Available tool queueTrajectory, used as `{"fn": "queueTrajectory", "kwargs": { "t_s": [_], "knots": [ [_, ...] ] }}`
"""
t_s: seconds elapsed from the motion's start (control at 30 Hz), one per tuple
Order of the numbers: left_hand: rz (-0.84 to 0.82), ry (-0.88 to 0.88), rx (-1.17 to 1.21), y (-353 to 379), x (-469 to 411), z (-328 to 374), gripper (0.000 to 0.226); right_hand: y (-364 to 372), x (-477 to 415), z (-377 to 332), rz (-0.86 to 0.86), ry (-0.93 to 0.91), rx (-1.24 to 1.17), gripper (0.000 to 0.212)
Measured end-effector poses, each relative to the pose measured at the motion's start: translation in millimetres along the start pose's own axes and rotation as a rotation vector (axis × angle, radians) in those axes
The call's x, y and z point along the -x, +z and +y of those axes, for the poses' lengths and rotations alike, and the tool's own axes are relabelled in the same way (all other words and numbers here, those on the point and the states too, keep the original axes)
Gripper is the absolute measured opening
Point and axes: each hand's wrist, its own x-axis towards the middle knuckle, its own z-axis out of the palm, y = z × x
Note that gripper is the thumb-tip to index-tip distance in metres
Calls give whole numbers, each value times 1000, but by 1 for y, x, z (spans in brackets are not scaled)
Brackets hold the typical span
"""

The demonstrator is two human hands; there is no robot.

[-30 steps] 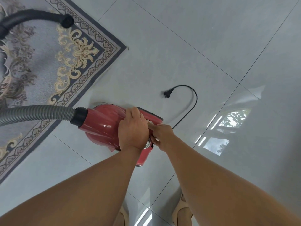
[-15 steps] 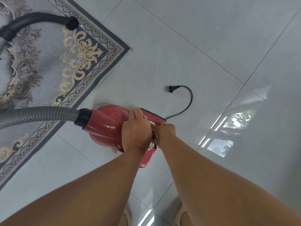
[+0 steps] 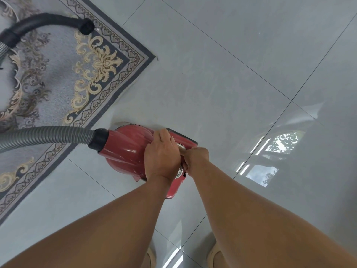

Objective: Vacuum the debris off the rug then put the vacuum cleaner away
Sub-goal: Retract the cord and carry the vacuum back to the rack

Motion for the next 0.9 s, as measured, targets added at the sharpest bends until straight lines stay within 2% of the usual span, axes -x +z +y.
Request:
{"fn": "queueTrajectory", "kwargs": {
  "t_s": [0.27, 0.4, 0.47, 0.6, 0.77, 0.9],
  "knots": [
    [-38, -17, 31, -4, 1, 0, 33, 0, 11, -5, -3, -1, 41, 45],
    [-149, -42, 102, -9, -2, 0, 18, 0, 28, 0, 39, -125, 273, 35],
    [-210, -56, 192, -17, -5, -1, 16, -1, 43, 6, -1, -170, 267, 30],
    [-422, -154, 477, -41, -11, -12, 8, 1, 69, 19, -45, -97, 139, 29],
    [-423, -92, 299, -94, -14, -52, 11, 16, 98, 19, 22, -103, 179, 46],
    [-313, 47, -64, -124, -22, -83, 25, 28, 116, 11, 27, -160, 338, 31]
  ]
}}
